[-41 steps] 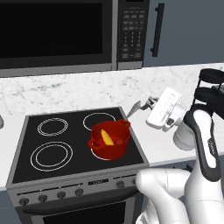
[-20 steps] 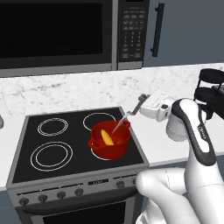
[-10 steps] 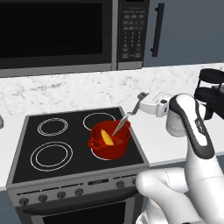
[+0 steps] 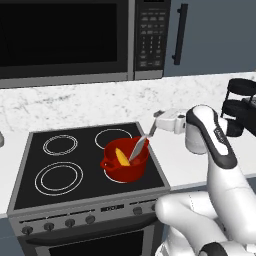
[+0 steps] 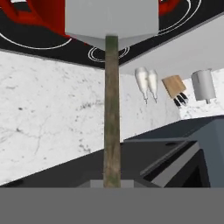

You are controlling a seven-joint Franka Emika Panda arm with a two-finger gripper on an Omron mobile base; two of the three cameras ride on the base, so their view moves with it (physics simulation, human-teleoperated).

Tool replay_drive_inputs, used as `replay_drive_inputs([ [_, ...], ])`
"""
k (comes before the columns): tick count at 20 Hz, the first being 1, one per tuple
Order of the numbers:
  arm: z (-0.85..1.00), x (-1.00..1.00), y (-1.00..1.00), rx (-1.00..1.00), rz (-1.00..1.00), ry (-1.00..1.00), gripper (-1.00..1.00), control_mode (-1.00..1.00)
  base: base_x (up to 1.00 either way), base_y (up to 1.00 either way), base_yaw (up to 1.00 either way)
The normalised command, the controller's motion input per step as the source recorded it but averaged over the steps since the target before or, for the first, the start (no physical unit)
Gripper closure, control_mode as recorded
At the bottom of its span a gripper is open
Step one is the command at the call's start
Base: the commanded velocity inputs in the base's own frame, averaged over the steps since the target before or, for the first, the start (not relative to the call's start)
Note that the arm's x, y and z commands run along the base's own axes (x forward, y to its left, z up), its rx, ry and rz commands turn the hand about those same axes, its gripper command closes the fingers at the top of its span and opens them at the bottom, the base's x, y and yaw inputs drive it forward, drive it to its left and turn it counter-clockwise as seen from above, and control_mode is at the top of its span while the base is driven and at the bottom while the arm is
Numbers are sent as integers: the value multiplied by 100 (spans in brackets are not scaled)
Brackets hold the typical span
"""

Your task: Put the corn and bell pepper in the pot. Retrieve the spatula and lightly stir the vegetables in the pot.

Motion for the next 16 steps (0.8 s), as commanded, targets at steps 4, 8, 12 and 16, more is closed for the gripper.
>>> replay_drive_inputs([
  [4, -19, 29, 9, 0, 0, 11, 100, -100, 0, 0, 0],
  [8, -11, 37, 8, 0, 0, 10, 100, -100, 0, 0, 0],
  [12, -16, 41, 4, 0, 0, 8, 100, -100, 0, 0, 0],
  [16, -30, 38, 1, 0, 0, 1, 100, -100, 0, 0, 0],
])
